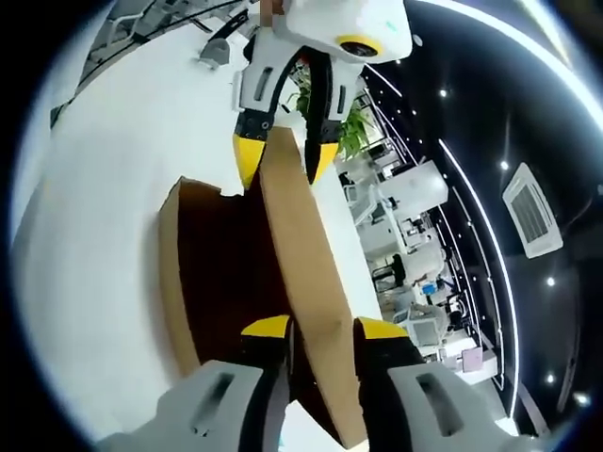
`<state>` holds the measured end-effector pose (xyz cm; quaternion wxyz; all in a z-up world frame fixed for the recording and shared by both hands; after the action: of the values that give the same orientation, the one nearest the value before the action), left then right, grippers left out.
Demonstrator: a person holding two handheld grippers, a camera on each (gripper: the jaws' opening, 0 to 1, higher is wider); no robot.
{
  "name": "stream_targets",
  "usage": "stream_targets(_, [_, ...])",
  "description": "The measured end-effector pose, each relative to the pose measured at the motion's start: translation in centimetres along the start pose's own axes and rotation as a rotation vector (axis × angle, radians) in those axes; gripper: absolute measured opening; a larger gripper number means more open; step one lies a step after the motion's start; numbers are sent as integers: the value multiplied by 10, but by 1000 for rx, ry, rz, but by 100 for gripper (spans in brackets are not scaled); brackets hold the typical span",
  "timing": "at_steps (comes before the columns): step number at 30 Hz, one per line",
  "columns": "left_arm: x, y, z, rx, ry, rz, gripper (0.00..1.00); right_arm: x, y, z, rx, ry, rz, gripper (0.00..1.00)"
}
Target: Operate the shoe box by opening the lid, removing the specified soft item, and placing it in the target area until the item is outside and the box remains undamaged.
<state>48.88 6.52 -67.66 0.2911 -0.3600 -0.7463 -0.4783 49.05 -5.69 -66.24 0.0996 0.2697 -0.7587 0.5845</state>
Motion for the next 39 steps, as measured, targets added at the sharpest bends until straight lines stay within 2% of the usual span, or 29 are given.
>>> stream_targets(4, [-1, -2, 1, -8, 3, 8, 33, -1, -2, 3, -25, 15, -2, 27])
stream_targets(6, [-2, -2, 1, -16, 3, 6, 33, 0, -1, 4, -47, 14, -24, 33])
stream_targets(10, [-3, -3, 2, -39, 8, 0, 32, 5, -2, 7, -81, -25, -90, 66])
stream_targets(11, [-3, -3, 3, -48, 11, -2, 32, 7, -4, 9, -83, -38, -102, 72])
stream_targets(12, [-4, -3, 3, -50, 12, -3, 32, 9, -6, 15, -103, -21, -122, 76])
stream_targets(17, [-4, -2, 3, -57, 11, -8, 32, 17, -22, 46, -172, 63, -210, 75])
stream_targets(20, [-4, -3, 3, -67, 10, -10, 32, 15, -32, 56, -160, 106, -231, 78])
stream_targets(23, [-5, -3, 4, -74, 9, -12, 32, 10, -33, 57, -67, 107, -265, 77])
stream_targets(26, [-5, -3, 4, -76, 9, -15, 32, 1, -23, 57, 23, 108, -326, 76])
stream_targets(29, [-6, -4, 4, -78, 13, -21, 32, -8, -19, 60, 76, 133, -333, 75])
stream_targets(39, [-5, -5, 5, -79, 11, -26, 32, -17, -19, 55, 105, 121, -336, 62])
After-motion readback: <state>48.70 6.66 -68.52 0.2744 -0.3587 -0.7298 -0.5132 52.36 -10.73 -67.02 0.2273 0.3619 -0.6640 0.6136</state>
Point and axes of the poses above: the point that each gripper's makers call its tool centre point, and the gripper's own axes: x roughly backward along the fingers, y roughly to its left, z roughly out of its underside, the point moved 1 cm from there along x, roughly backward along the fingers, and after that the axes turned 10 degrees about y, right-handed, at the moved point
